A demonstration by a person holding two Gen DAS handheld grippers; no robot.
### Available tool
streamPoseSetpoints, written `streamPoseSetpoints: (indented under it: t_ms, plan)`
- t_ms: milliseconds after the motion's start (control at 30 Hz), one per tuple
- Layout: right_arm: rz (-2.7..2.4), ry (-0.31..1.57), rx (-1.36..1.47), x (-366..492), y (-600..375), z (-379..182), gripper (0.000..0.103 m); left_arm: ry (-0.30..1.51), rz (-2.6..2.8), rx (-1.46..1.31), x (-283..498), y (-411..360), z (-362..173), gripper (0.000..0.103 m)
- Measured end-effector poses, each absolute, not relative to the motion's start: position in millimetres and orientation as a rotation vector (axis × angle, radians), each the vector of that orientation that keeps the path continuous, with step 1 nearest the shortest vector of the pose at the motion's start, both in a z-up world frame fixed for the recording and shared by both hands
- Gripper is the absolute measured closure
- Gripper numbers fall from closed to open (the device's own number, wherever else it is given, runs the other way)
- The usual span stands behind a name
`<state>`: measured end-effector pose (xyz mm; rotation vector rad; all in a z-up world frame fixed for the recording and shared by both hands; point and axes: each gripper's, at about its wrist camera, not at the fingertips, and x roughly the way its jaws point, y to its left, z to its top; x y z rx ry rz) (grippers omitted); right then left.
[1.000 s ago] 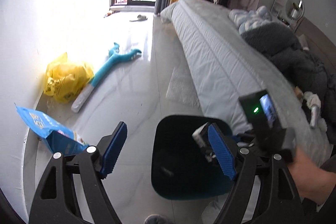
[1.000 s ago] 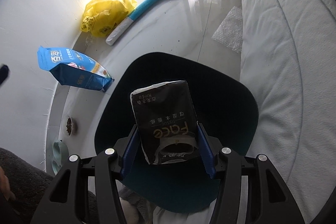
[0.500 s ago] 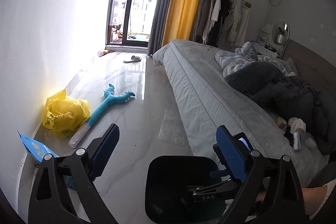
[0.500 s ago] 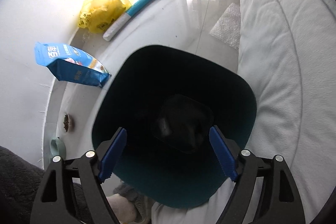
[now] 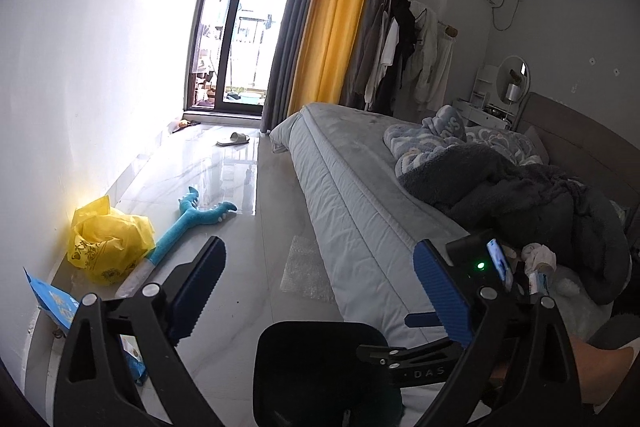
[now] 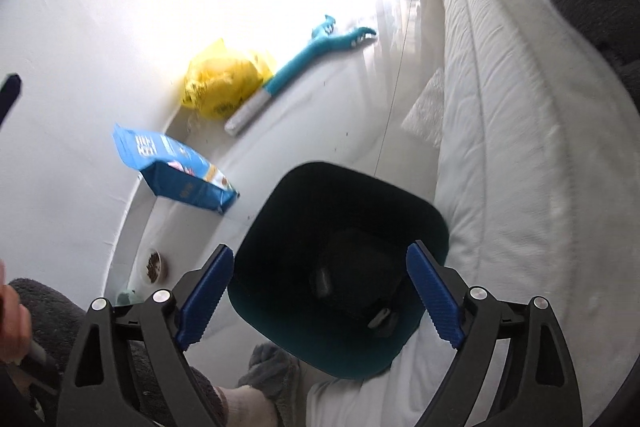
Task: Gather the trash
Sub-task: 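Move both tools back toward the items on the bed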
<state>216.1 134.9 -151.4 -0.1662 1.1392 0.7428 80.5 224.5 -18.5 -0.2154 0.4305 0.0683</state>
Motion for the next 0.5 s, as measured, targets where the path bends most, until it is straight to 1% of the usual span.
streamPoseSetpoints:
  t_ms: [167, 500]
  plan:
    - [0.727, 1.074, -0.105, 218.4, 112.2, -124.8, 0.012, 0.429, 0.052, -0.205, 85.8, 210.7, -14.2, 0.005]
    - [0.634, 0.967, -0.035, 227.5, 54.7, -93.3, 0.009, 0.400, 0.018, -0.197, 99.0, 175.5, 2.4, 0.004]
